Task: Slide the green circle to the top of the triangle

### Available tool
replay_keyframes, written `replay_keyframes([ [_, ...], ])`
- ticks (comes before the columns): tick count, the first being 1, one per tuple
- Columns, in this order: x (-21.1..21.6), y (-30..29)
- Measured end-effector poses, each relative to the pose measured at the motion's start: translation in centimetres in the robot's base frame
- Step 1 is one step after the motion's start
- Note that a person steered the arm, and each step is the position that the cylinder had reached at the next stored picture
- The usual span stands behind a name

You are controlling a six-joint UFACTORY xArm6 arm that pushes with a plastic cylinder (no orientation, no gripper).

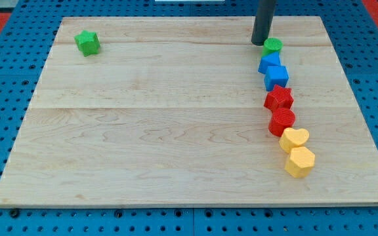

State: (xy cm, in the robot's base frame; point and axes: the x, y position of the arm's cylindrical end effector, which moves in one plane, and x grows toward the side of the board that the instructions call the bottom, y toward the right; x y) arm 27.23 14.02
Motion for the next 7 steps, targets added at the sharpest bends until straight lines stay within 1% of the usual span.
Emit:
replay_keyframes([
  [2, -1.0, 7.5],
  [3, 0.8, 8.1],
  [6, 1.0, 5.3],
  [7, 1.0, 1.8],
])
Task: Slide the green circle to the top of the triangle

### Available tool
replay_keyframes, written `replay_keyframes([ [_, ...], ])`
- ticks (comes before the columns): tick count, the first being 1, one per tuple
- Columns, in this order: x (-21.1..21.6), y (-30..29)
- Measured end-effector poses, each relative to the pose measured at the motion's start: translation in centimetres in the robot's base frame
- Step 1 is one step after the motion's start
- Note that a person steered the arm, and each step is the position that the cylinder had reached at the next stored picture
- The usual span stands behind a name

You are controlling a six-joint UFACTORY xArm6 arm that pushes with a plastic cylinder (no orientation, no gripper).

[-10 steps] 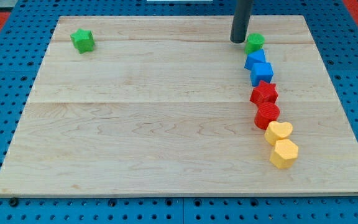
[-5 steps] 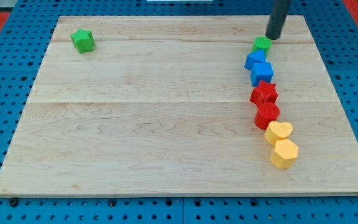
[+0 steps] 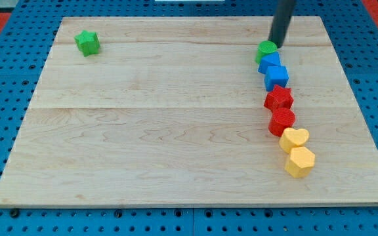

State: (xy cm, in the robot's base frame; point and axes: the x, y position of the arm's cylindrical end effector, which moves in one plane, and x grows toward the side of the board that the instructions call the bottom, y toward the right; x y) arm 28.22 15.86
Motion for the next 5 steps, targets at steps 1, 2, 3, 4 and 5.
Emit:
replay_keyframes([
  [1, -0.1, 0.8],
  [2, -2.3, -1.3],
  [3, -0.4, -6.2],
  [4, 2.6, -7.2],
  [5, 3.3, -6.7],
])
